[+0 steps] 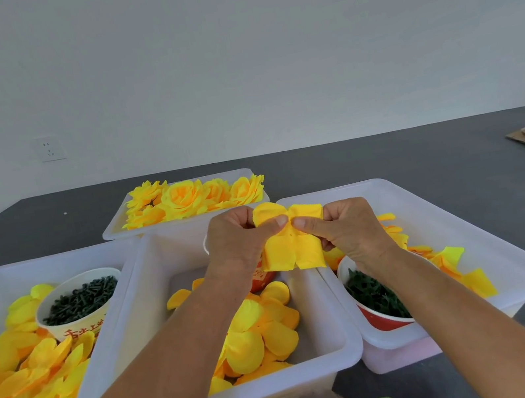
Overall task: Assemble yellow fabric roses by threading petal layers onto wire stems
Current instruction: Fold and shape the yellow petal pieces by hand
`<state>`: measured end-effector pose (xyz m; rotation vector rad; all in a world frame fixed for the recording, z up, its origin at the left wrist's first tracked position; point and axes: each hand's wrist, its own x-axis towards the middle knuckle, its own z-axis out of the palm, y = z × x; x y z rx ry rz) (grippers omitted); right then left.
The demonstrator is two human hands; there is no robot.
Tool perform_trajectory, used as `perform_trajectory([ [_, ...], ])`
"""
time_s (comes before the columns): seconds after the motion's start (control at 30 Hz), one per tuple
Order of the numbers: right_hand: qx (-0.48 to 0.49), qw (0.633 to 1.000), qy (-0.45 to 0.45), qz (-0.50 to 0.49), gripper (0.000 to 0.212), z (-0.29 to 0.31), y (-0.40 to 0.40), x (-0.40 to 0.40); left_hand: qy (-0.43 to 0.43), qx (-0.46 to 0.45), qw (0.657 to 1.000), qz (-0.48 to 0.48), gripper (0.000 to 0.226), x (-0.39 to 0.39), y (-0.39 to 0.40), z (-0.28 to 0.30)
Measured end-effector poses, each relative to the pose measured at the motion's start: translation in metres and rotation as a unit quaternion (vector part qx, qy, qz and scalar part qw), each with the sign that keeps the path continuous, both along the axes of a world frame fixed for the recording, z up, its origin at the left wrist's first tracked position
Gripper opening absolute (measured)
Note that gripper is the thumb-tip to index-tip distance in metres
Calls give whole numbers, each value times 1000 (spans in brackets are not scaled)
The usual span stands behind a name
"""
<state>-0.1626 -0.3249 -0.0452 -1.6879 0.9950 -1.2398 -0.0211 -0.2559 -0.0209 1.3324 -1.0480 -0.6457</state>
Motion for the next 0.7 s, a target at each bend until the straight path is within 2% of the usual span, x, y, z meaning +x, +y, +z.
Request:
perform_trajectory([
  [0.1, -13, 1000, -17, 10, 51, -1, -2, -1, 26, 8, 999, -24, 32, 1, -2, -1],
  [0.23, -17, 999, -14, 41, 42, -2, -3, -2, 43, 30, 997, -49, 13, 2, -2, -2],
  [0.33, -19, 997, -33, 72, 27, 1, 1, -1, 40, 57, 996, -50, 21, 2, -4, -4],
  [0.4, -13, 994, -53, 94, 27, 5, 5, -1, 49, 59, 996, -42, 20, 4, -5, -5],
  [0.5, 38, 987, -85, 130, 8, 8, 5, -1, 51, 69, 996, -36, 14, 5, -6, -5],
  [0.6, 78, 979, -109, 156, 12, 8, 3, -2, 61, 76, 994, -57, 8, 5, -7, -5],
  [0.7, 81, 980, -119, 139, 14, 8, 2, -3, 83, 72, 991, -75, 11, 5, -7, -5],
])
